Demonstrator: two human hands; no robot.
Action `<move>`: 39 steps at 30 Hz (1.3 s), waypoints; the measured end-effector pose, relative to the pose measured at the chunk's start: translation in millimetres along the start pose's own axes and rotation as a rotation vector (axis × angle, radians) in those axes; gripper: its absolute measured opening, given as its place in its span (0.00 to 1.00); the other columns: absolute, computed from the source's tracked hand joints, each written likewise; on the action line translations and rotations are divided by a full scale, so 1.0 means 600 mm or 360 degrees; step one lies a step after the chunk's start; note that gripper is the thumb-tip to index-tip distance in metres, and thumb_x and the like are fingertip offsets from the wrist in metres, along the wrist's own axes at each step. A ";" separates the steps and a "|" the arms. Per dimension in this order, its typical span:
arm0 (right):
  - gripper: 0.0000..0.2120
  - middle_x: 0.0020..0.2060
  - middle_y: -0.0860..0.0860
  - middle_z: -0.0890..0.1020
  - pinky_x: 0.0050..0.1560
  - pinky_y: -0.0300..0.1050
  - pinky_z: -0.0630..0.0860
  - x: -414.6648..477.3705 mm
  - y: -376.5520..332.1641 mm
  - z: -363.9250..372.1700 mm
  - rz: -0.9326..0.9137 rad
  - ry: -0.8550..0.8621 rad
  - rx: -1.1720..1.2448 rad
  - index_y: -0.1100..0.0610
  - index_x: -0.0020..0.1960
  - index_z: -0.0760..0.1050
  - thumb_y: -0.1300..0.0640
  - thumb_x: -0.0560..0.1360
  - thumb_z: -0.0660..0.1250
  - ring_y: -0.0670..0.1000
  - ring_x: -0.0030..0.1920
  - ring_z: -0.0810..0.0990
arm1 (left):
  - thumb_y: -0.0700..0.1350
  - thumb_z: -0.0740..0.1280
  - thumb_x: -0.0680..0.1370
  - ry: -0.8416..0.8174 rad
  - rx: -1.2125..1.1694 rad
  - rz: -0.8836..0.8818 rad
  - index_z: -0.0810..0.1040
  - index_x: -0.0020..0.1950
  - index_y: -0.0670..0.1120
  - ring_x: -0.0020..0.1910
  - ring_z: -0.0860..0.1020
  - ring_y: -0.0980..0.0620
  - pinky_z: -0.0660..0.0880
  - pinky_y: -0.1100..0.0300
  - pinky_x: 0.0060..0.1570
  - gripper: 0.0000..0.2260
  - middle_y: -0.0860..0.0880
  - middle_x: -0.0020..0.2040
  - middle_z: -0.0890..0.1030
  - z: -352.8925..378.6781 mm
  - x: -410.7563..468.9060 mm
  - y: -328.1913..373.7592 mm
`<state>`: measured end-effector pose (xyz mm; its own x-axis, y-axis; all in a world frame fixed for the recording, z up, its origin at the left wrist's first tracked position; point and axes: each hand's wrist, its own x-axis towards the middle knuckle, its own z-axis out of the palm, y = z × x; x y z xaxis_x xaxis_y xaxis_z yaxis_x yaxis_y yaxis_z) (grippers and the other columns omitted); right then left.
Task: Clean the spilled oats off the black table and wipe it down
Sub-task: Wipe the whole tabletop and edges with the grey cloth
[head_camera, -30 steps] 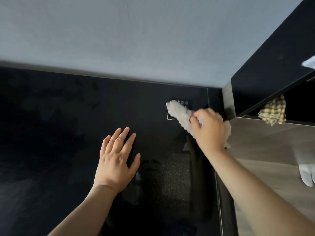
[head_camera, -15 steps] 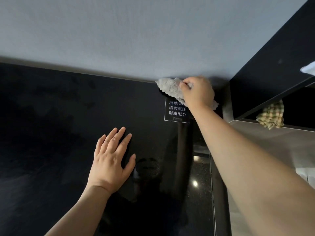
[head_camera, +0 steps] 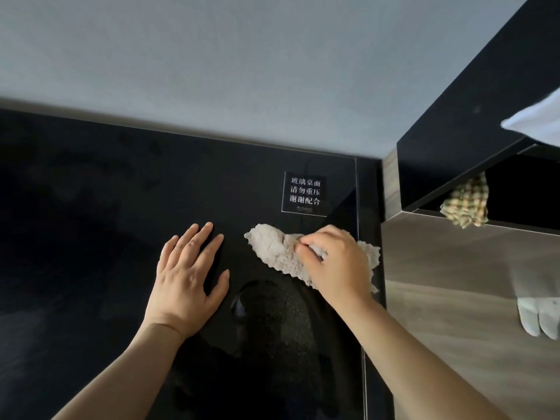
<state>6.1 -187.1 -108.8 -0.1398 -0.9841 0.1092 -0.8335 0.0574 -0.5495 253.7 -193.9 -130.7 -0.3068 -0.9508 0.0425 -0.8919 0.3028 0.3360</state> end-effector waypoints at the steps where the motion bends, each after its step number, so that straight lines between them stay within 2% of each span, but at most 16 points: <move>1: 0.04 0.40 0.43 0.80 0.39 0.41 0.74 0.013 0.000 -0.005 0.0026 0.0034 0.0069 0.50 0.46 0.83 0.52 0.72 0.71 0.46 0.43 0.78 | 0.56 0.57 0.76 0.0004 0.0000 -0.0004 0.71 0.70 0.45 0.75 0.60 0.48 0.55 0.46 0.73 0.26 0.47 0.74 0.66 0.000 0.000 0.001; 5: 0.05 0.42 0.47 0.81 0.42 0.45 0.74 0.109 0.000 -0.013 0.0106 0.0328 0.0089 0.50 0.47 0.82 0.52 0.74 0.68 0.49 0.45 0.78 | 0.56 0.58 0.76 0.0012 -0.0021 -0.0007 0.71 0.70 0.46 0.75 0.59 0.49 0.56 0.45 0.73 0.26 0.48 0.74 0.66 0.001 0.001 0.002; 7: 0.07 0.45 0.49 0.82 0.45 0.45 0.73 0.183 0.007 -0.011 0.0206 0.0421 0.0012 0.50 0.47 0.82 0.51 0.75 0.67 0.53 0.50 0.78 | 0.56 0.58 0.76 0.0017 -0.0027 -0.0007 0.71 0.70 0.46 0.75 0.59 0.49 0.55 0.46 0.73 0.26 0.48 0.74 0.66 0.002 0.001 0.001; 10: 0.08 0.49 0.51 0.81 0.49 0.49 0.74 0.269 0.017 0.007 0.0296 0.0353 -0.0135 0.51 0.48 0.83 0.51 0.75 0.66 0.56 0.54 0.77 | 0.56 0.58 0.76 0.0027 -0.0029 -0.0003 0.71 0.70 0.46 0.75 0.59 0.49 0.56 0.45 0.73 0.26 0.48 0.74 0.65 0.004 0.001 0.000; 12: 0.09 0.50 0.52 0.81 0.48 0.48 0.74 0.288 0.023 0.028 0.0266 0.0285 -0.0216 0.51 0.49 0.83 0.50 0.75 0.66 0.56 0.54 0.76 | 0.56 0.58 0.75 0.0036 -0.0031 -0.0002 0.71 0.70 0.46 0.75 0.59 0.49 0.56 0.44 0.73 0.26 0.48 0.74 0.65 0.006 -0.001 -0.001; 15: 0.11 0.53 0.51 0.79 0.51 0.47 0.70 0.268 0.023 0.055 0.0296 0.0258 -0.0317 0.51 0.53 0.81 0.49 0.77 0.63 0.56 0.56 0.74 | 0.56 0.58 0.75 0.0040 -0.0035 -0.0003 0.71 0.70 0.46 0.75 0.59 0.49 0.56 0.44 0.73 0.26 0.48 0.74 0.65 0.006 0.000 -0.002; 17: 0.10 0.51 0.51 0.79 0.45 0.45 0.67 0.226 0.014 0.062 0.0254 0.0336 -0.0300 0.52 0.52 0.81 0.50 0.77 0.63 0.56 0.54 0.74 | 0.56 0.58 0.76 0.0045 -0.0024 0.0000 0.71 0.70 0.46 0.75 0.60 0.48 0.56 0.44 0.73 0.26 0.48 0.74 0.66 0.006 0.000 -0.003; 19: 0.08 0.46 0.51 0.79 0.39 0.43 0.64 0.163 0.005 0.056 0.0144 0.0405 -0.0269 0.53 0.48 0.81 0.51 0.76 0.65 0.54 0.48 0.75 | 0.56 0.58 0.76 0.0047 -0.0016 0.0003 0.71 0.70 0.46 0.75 0.60 0.48 0.56 0.44 0.73 0.26 0.48 0.74 0.66 0.006 -0.001 -0.001; 23: 0.05 0.42 0.48 0.77 0.39 0.42 0.67 0.000 -0.003 0.034 -0.0044 0.0223 -0.0248 0.53 0.46 0.79 0.52 0.75 0.68 0.49 0.44 0.73 | 0.56 0.57 0.76 0.0037 0.0002 -0.0006 0.70 0.71 0.46 0.75 0.59 0.48 0.54 0.46 0.73 0.26 0.48 0.74 0.65 0.005 -0.002 -0.001; 26: 0.04 0.41 0.45 0.78 0.38 0.39 0.69 -0.066 -0.013 0.015 -0.0004 0.0071 -0.0164 0.52 0.46 0.81 0.53 0.73 0.70 0.48 0.43 0.75 | 0.57 0.57 0.76 0.0034 0.0015 -0.0009 0.70 0.71 0.46 0.75 0.60 0.48 0.53 0.47 0.74 0.26 0.47 0.74 0.66 0.003 -0.003 0.000; 28: 0.04 0.40 0.44 0.79 0.36 0.38 0.70 -0.069 -0.017 -0.009 0.0039 0.0051 -0.0067 0.51 0.45 0.82 0.52 0.73 0.71 0.47 0.42 0.76 | 0.57 0.56 0.76 0.0023 0.0016 -0.0006 0.70 0.71 0.45 0.75 0.59 0.48 0.52 0.48 0.74 0.26 0.47 0.74 0.66 0.002 -0.002 -0.001; 31: 0.05 0.42 0.46 0.80 0.39 0.43 0.72 -0.013 -0.023 -0.041 0.0062 0.0361 -0.0057 0.51 0.47 0.82 0.52 0.74 0.68 0.49 0.45 0.76 | 0.56 0.55 0.76 0.0022 0.0027 -0.0001 0.70 0.71 0.45 0.75 0.59 0.47 0.51 0.48 0.75 0.26 0.46 0.74 0.65 0.004 -0.002 -0.002; 33: 0.07 0.45 0.49 0.80 0.41 0.45 0.70 0.042 -0.026 -0.032 0.0078 0.0460 -0.0161 0.52 0.49 0.82 0.52 0.75 0.67 0.53 0.47 0.76 | 0.56 0.54 0.77 0.0034 0.0018 0.0003 0.70 0.71 0.45 0.75 0.59 0.47 0.51 0.48 0.75 0.25 0.46 0.74 0.65 0.005 -0.003 -0.003; 36: 0.12 0.45 0.51 0.79 0.43 0.44 0.68 0.074 -0.028 0.027 0.0120 0.0238 -0.0238 0.54 0.49 0.81 0.46 0.75 0.67 0.55 0.48 0.75 | 0.55 0.53 0.78 0.0059 0.0009 0.0007 0.70 0.71 0.45 0.75 0.59 0.47 0.51 0.48 0.75 0.25 0.46 0.74 0.65 0.009 -0.005 -0.005; 39: 0.15 0.42 0.49 0.77 0.41 0.43 0.68 0.027 -0.029 0.059 0.0149 0.0287 -0.0231 0.53 0.45 0.80 0.41 0.72 0.69 0.51 0.47 0.74 | 0.55 0.52 0.78 0.0081 -0.0007 0.0014 0.69 0.71 0.45 0.75 0.59 0.47 0.51 0.48 0.75 0.25 0.46 0.74 0.65 0.011 -0.004 -0.007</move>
<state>37.6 -210.3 -126.7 -0.3024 -0.9283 0.2163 -0.8785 0.1834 -0.4411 256.0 -192.2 -138.1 -0.2970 -0.9503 0.0934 -0.8877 0.3108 0.3396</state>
